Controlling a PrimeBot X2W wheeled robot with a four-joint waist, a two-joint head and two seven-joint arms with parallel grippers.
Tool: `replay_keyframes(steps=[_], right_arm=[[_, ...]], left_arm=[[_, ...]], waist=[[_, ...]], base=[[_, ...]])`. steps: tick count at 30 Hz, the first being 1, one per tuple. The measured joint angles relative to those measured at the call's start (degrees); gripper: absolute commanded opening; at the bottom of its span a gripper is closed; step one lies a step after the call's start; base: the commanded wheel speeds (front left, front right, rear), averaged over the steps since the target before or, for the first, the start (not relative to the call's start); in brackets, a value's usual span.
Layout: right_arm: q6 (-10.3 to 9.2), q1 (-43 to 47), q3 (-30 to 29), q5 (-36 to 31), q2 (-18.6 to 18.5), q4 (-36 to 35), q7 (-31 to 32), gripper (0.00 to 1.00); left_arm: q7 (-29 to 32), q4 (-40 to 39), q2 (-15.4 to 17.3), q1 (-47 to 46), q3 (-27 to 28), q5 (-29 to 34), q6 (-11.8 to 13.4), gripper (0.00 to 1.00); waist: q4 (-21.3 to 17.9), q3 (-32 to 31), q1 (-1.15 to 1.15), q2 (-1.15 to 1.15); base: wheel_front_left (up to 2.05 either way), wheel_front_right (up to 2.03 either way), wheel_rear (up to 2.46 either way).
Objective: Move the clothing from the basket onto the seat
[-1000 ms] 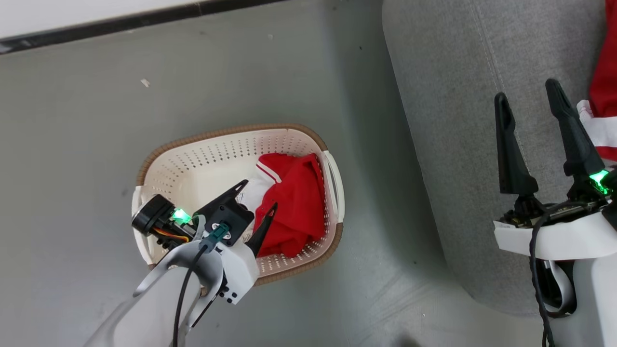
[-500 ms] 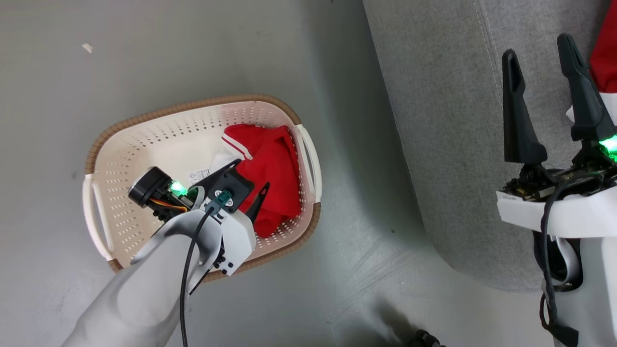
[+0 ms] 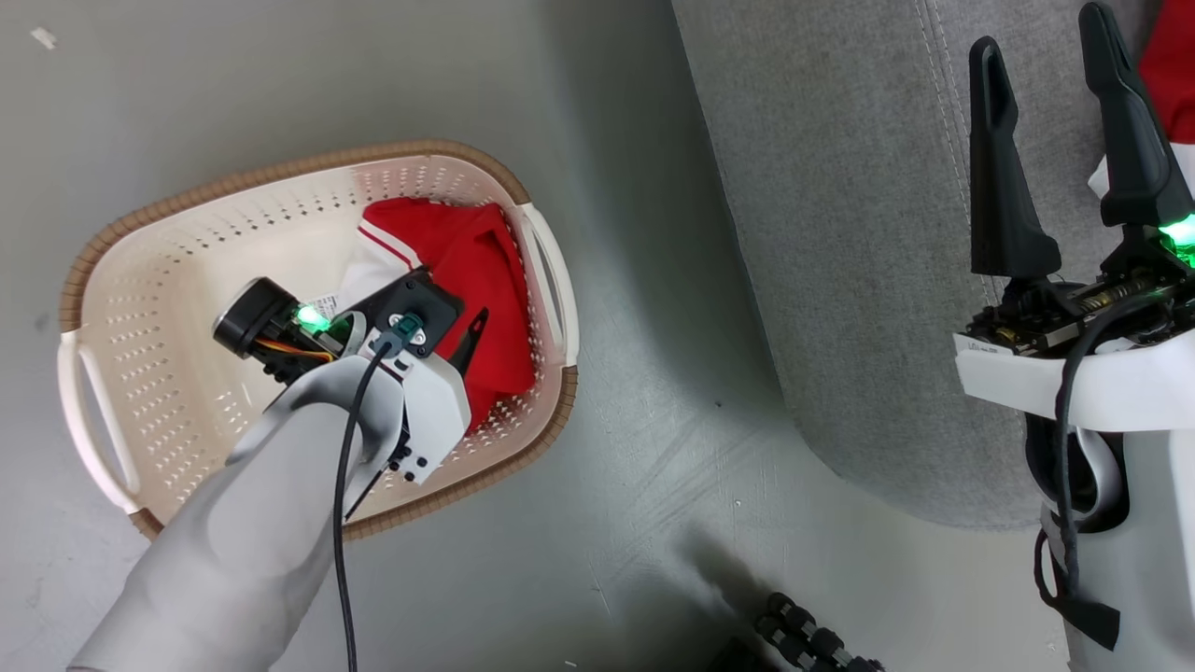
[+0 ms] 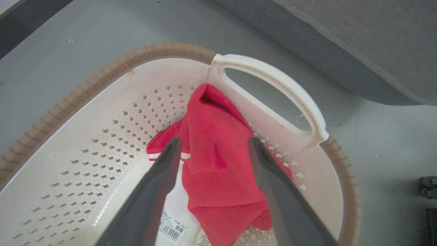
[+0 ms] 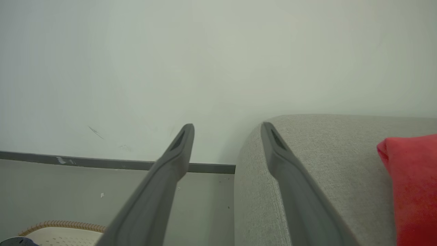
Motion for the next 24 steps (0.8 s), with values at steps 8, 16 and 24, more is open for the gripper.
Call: replay_keyframes(steps=[8,16,24], right_arm=[[0.0,-2.2,0.3,1.2,0.0,0.3,0.0,1.0],[0.0,-3.8,1.6,2.5,0.0,1.4,0.0,1.0],[0.0,-4.5,1.8,3.2,0.0,1.5,0.0,1.0]], left_arm=[[0.0,2.8,0.3,-2.6,1.0,0.1,0.0,1.0],[0.0,5.2,0.1,-5.1,2.6,-0.2,0.1,1.0],[1.4,8.6,0.7,-6.1,3.2,-0.2,0.6,1.0]], waist=[[-2.0,2.6,0.0,0.0],[-3.8,4.7,0.0,0.0],[-5.0,6.1,0.0,0.0]], base=[[0.0,0.0,0.0],[0.0,0.0,0.0],[0.0,0.0,0.0]])
